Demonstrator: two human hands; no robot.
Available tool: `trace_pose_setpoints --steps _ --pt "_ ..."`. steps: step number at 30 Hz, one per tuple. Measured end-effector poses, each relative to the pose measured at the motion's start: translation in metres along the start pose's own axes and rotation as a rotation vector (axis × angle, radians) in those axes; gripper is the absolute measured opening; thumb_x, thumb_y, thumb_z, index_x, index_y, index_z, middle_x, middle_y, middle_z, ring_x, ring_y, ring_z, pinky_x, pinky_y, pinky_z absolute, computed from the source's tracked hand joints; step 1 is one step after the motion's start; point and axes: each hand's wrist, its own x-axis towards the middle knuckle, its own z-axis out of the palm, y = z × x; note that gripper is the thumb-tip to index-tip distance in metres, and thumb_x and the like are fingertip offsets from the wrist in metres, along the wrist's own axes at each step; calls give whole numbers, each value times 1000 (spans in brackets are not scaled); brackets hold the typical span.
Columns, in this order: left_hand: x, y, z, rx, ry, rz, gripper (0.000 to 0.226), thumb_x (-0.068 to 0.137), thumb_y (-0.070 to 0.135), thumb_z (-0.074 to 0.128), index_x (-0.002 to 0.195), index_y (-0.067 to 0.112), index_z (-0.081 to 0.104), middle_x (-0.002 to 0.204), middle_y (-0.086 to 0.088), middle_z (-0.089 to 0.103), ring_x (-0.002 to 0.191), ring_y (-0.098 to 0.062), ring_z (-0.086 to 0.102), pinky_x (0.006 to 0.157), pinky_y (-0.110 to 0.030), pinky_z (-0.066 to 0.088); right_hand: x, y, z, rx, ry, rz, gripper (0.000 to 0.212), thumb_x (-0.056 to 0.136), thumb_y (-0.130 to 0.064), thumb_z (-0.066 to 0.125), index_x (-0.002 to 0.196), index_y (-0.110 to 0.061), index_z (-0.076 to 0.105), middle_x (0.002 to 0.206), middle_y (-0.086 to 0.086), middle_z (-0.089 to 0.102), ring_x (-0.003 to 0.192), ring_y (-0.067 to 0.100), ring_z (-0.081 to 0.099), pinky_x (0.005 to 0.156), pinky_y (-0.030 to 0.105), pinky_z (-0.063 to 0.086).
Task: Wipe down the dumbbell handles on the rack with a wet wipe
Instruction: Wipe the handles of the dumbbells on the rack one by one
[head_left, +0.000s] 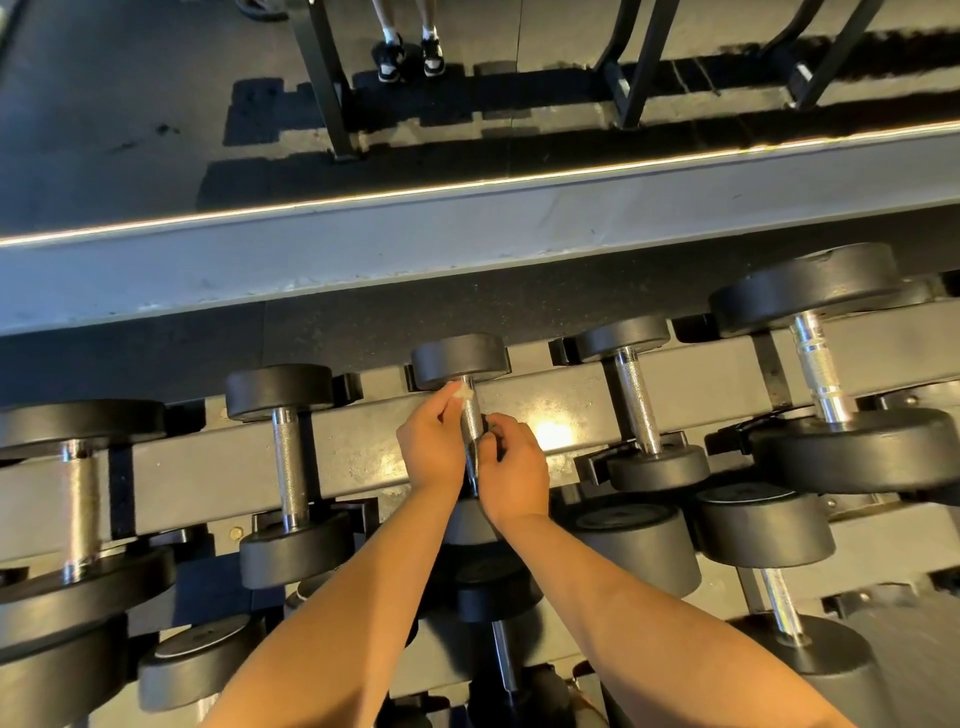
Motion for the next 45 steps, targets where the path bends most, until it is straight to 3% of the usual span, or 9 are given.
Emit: trace_pose_setpoints --steps 3,8,13,17,23,29,36,41,45 --pt "-12 -4 -6 0 -66 44 26 99 13 63 123 21 71 114 16 67 102 12 60 91 -2 41 -1 1 1 3 -4 -6 27 102 -20 49 126 -24 60 112 -6 60 97 11 59 86 28 51" --pt "-12 -12 -14 102 -103 168 25 97 11 66 116 26 73 113 11 70 103 8 62 93 -8 45 -1 0 1 4 -8 -9 25 102 -21 48 125 -24 61 111 -5 59 97 11 58 85 29 50" --pt "3 -1 9 48 8 151 18 97 16 66 111 17 78 111 2 73 102 3 62 95 -12 47 -1 -1 0 12 3 8 26 102 -20 48 125 -25 60 109 -9 58 96 8 56 83 24 45" --pt "-3 -1 6 70 -54 130 22 100 19 63 118 19 76 115 6 72 106 -2 63 96 -15 47 0 1 0 11 3 8 26 102 -21 49 125 -25 61 110 -8 57 98 10 56 85 25 46" --pt "-32 -11 -8 0 -132 10 24 100 14 63 119 24 74 111 12 73 103 7 64 92 -9 48 -1 -2 0 45 -1 13 25 103 -19 48 123 -26 61 109 -8 58 97 9 58 86 26 50" --pt "-8 -1 -10 -8 -42 -44 21 100 18 61 116 24 74 106 16 71 94 13 62 86 -1 44 0 2 1 59 15 0 26 103 -17 47 122 -21 63 110 -5 59 97 8 57 82 17 42" --pt "-30 -7 -4 -108 -67 -65 21 99 16 63 106 32 73 104 13 74 100 2 66 91 -13 49 3 8 1 49 39 -40 28 103 -10 44 121 -19 64 111 -4 60 96 7 55 79 6 38" --pt "-50 -18 -14 -9 -132 -89 24 97 18 66 97 41 74 97 20 73 98 0 67 96 -26 53 2 7 -2 115 -42 50 30 102 -9 46 123 -19 64 112 -1 65 101 13 59 88 22 46" --pt "-53 -19 -23 29 -213 -142 29 94 22 70 86 50 72 101 15 76 101 -6 69 101 -35 53 -2 7 -18 191 -178 176 28 102 -9 48 124 -15 64 114 1 66 104 15 61 83 15 45"
